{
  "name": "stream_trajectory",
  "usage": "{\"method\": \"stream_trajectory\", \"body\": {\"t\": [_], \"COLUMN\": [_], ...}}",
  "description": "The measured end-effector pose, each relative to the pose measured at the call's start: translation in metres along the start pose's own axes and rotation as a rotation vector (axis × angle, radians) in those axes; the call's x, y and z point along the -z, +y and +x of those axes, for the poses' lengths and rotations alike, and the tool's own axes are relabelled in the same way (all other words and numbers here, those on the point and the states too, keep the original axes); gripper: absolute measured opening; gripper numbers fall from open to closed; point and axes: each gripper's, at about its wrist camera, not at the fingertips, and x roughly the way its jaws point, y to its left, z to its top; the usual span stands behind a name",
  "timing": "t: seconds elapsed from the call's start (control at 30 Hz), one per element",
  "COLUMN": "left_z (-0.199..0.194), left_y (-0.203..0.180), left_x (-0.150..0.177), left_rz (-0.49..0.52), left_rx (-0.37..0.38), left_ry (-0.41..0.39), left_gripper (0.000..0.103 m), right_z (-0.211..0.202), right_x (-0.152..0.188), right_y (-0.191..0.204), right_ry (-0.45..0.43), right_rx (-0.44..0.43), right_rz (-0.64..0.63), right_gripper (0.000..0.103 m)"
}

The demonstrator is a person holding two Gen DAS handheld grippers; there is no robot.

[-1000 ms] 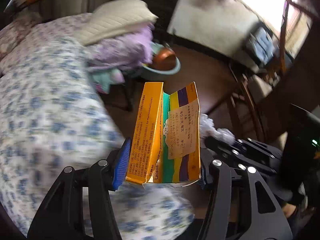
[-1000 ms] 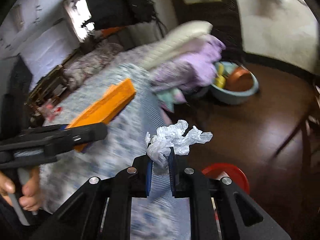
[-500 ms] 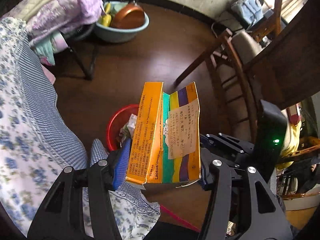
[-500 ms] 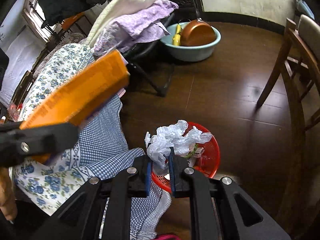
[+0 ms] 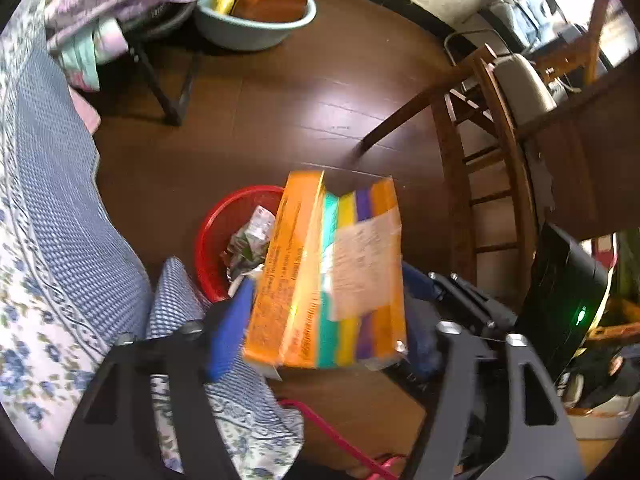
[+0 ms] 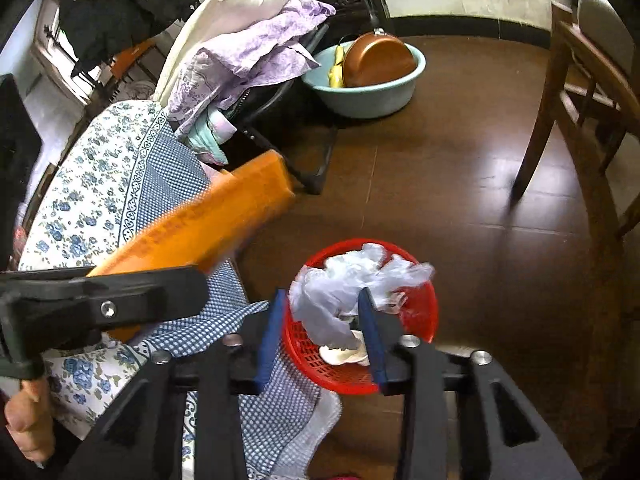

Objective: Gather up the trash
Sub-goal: 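Carry box and tissue to the red wastebasket and open both grippers, then move both grippers back over the bed toward the clear plastic bag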

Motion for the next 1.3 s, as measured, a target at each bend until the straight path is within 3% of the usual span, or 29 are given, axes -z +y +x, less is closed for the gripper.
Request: {"method": "stream_trajectory", "body": {"t": [0.2, 0.43, 0.5, 0.63, 0.73, 0.9, 1.3], "left_z": [-0.007, -0.033, -0.044, -0.074, -0.097, -0.139, -0.243], "left_y": [0.009, 0.000, -0.002, -0.002, 0.005, 0.029, 0.119], "left_x": [-0.004, -0.004, -0.003, -0.001, 0.002, 0.008, 0.037], "left_rz": [-0.048, -0.005, 0.005, 0.012, 0.000, -0.040, -0.219], "left_rx": [0.007, -0.023, -0.026, -0.021, -0.026, -0.016, -0.109], "left_ry": [-0.025, -0.094, -0.122, -0.189, -0.243, -0.315, -0.535], "left_gripper": [0.074, 0.074, 0.074, 0.079, 0.080, 0.080, 0.084], "right_z": [-0.004, -0.025, -0.035, -0.053, -0.065, -0.085, -0.105], "right_x": [-0.001, -0.009, -0.012, -0.017, -0.021, -0.029, -0.042], "right_y": [-0.001, 0.008, 0.014, 0.031, 0.052, 0.091, 0.213], "right_ry": [-0.002, -0.034, -0.055, -0.086, -0.109, -0.164, -0.227], "right_rx": [0.030, 0.071, 0.098, 0.100, 0.099, 0.101, 0.040], "right_rz": [-0.005, -0.027, -0.030, -0.051, -0.076, -0.099, -0.265], "right_gripper": [0.040, 0.055, 0.065, 0.066, 0.068, 0.080, 0.083]}}
